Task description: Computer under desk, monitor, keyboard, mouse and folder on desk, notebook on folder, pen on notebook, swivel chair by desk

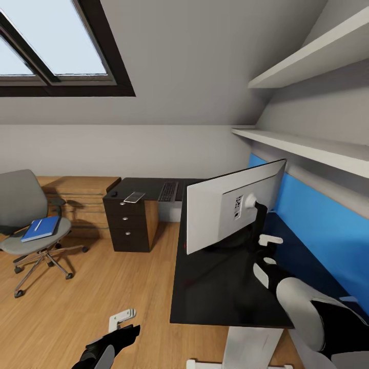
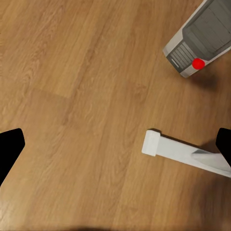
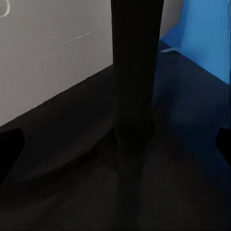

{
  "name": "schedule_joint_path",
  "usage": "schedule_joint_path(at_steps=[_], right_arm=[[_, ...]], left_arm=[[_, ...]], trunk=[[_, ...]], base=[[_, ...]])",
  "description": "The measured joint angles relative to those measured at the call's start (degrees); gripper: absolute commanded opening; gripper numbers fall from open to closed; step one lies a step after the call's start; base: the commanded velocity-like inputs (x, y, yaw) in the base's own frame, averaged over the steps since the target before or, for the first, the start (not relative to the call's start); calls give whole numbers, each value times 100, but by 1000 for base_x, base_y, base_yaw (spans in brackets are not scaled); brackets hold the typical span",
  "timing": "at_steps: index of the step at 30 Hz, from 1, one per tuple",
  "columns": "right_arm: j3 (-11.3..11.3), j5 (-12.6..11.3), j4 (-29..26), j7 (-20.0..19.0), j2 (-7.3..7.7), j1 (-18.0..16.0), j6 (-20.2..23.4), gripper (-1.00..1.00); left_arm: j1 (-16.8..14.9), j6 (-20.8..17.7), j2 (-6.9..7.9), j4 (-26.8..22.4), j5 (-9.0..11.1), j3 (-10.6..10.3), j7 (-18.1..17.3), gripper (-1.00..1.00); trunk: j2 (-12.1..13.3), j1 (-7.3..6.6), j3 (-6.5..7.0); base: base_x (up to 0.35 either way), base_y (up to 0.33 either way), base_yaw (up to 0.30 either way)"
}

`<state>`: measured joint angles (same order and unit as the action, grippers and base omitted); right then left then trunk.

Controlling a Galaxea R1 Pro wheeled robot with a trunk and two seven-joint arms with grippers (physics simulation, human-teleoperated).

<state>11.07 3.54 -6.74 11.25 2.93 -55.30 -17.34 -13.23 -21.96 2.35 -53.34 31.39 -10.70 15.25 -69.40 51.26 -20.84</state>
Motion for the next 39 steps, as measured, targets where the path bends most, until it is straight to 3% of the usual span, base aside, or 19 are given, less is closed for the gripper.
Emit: schedule_joint_path(at_steps=[2, 7, 8, 9, 11, 13, 17, 20, 21, 29, 30, 39], right_arm=[[33, -90, -372, 4, -4, 25, 296, 100], [75, -214, -1776, 7, -76, 598, 1281, 100], [89, -218, -2594, 0, -172, 987, 1687, 100], [94, -219, -2953, -4, -215, 1169, 1848, 100], [87, -221, -4362, 6, -360, 1904, 2501, 100], [86, -227, -5305, 8, -453, 2379, 2903, 100], [65, -226, -6533, 2, -708, 2994, 3459, 100], [-58, -219, -6709, -4, -833, 3095, 3503, 100], [-215, -220, -6815, -1, -900, 3180, 3512, 100], [-660, -228, -7060, 15, -945, 3308, 3521, 100], [-815, -241, -7151, 16, -1092, 3354, 3524, 100], [-864, -235, -7343, 14, -1120, 3451, 3510, 100]], left_arm=[[0, 0, 1, 0, 0, 3, 0, 100], [0, -2, 3, 0, 0, 10, 0, 100], [0, -1, 3, -1, -2, 13, -1, 100], [0, -1, 3, 0, -2, 13, -3, 100], [0, -6, 3, -1, -1, 15, -1, 100], [0, -7, 3, 0, -1, 14, 0, 100], [0, -8, 3, 14, 0, 10, 0, 100], [0, -7, 3, 17, 0, 14, 0, 100], [0, -2, 3, 18, 0, 15, 0, 100], [0, -3, 2, 18, 0, 15, 0, 100], [-1, -4, 2, 18, -1, 5, 1, 100], [0, -2, -15, 17, -8, -17, 1, 100]], trunk=[[0, 0, 0], [0, 0, 0], [-1, 0, -1], [0, 0, -1], [-1, 0, -1], [-1, 0, 0], [0, 0, 0], [0, 0, 0], [0, 0, 0], [0, 0, 0], [0, 1, 0], [1, 2, 2]], base=[[0, 0, 0], [0, 0, 0], [0, 0, 0], [0, 0, 0], [0, 0, 0], [0, 0, 0], [0, 0, 0], [0, 0, 0], [0, 0, 0], [-16, 32, 0], [-119, 228, 0], [-155, 282, -17]])
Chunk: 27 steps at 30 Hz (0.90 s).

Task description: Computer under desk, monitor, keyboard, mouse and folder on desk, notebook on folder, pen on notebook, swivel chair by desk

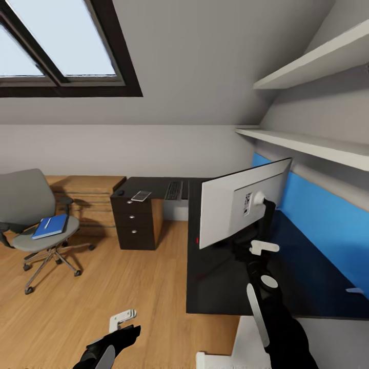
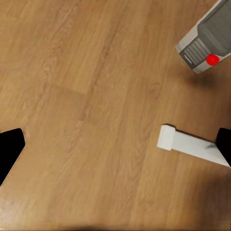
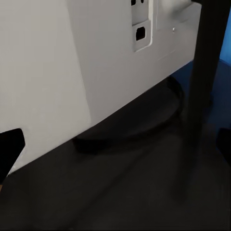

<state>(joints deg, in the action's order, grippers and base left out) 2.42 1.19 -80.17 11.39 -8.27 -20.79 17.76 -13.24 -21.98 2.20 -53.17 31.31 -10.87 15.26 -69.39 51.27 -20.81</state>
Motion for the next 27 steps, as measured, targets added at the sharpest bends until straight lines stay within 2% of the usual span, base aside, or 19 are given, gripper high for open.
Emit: schedule_joint_path(at_steps=[6, 14, 17, 22, 23, 27], right_arm=[[1, 7, 21, -5, -2, 1, -104, 100], [-23, 8, 35, -10, -2, 0, -125, 100], [-265, 7, 36, -12, -5, 0, -128, 100], [-476, 3, 24, -23, -3, 28, -134, 100], [-788, -7, 37, -14, -31, 57, -161, 100], [-953, 2, 50, 6, -142, 40, -230, 100]], left_arm=[[0, 0, -6, 1, -1, -1, 0, 100], [0, 0, -1, 0, -1, -1, 0, 100], [0, 0, -1, 0, -1, -1, 0, 100], [0, 1, -7, 6, 0, -2, 0, 100], [0, 2, -3, 57, 4, -3, -1, 100], [0, 2, -3, 68, 7, -3, -1, 100]], trunk=[[0, 0, 29], [0, 0, 39], [0, 0, 39], [-2, -1, 39], [-1, -2, 39], [-1, -1, 39]], base=[[-166, 297, -135], [-168, 297, -22], [-168, 297, -1], [-118, 209, 0], [-9, 17, 0], [-4, 7, 0]])
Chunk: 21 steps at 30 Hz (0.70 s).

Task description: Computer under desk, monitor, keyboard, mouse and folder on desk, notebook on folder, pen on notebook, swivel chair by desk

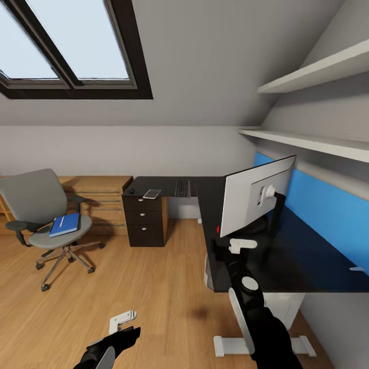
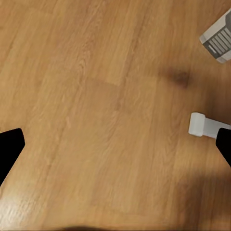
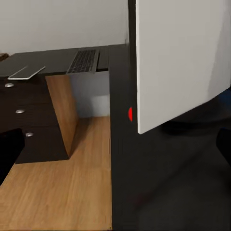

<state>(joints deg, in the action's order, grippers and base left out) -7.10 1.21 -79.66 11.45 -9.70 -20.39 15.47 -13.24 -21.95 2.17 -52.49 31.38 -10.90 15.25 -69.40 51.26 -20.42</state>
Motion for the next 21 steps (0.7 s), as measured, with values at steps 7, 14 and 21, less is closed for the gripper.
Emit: schedule_joint_path(at_steps=[7, 14, 21], right_arm=[[-53, 4, 719, 482, -30, -540, -70, 100], [-56, -7, 1423, 1072, -30, -1028, -76, 100], [-83, -9, 1520, 1156, -30, -1088, -137, 100]], left_arm=[[0, 0, 3, 3, 2, 0, 0, 100], [0, 1, 4, 239, 3, -1, -2, 100], [0, 62, 7, 491, -29, 4, -12, 100]], trunk=[[0, 0, 0], [0, 0, 0], [0, 0, 0]], base=[[0, 1, 0], [0, 0, 0], [0, 0, 0]])
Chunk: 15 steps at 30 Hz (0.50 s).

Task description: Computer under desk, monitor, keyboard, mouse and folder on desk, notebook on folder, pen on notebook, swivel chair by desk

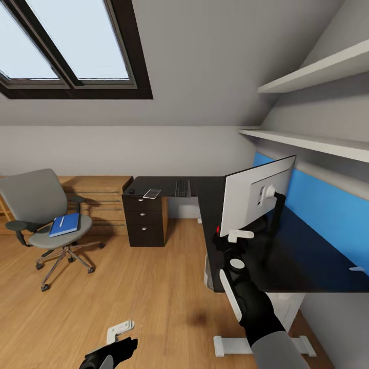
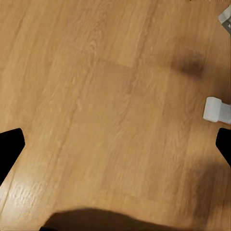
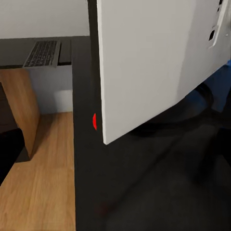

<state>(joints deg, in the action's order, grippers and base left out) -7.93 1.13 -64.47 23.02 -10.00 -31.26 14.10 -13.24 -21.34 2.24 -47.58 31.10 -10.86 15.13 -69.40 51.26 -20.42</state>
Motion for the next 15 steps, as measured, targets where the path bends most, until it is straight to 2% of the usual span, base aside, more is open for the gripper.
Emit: schedule_joint_path(at_steps=[4, 5, 9, 15], right_arm=[[-294, 13, 6, 18, 0, -5, -66, 100], [-478, 17, 5, 24, 0, -4, -82, 100], [-893, 35, 0, 42, 0, 5, -104, 100], [-1048, 46, -31, 71, 0, 10, -220, 100]], left_arm=[[0, 292, 1, 22, -4, -2, -8, 100], [0, 442, -3, 26, -5, -9, -11, 100], [0, 693, -20, 37, -3, -26, -12, 100], [0, 772, -30, 41, 0, -33, -12, 100]], trunk=[[0, 0, 0], [39, -21, 17], [199, -109, 89], [440, -241, 197]], base=[[0, 0, 0], [0, 0, 0], [0, 0, 0], [0, 0, 0]])
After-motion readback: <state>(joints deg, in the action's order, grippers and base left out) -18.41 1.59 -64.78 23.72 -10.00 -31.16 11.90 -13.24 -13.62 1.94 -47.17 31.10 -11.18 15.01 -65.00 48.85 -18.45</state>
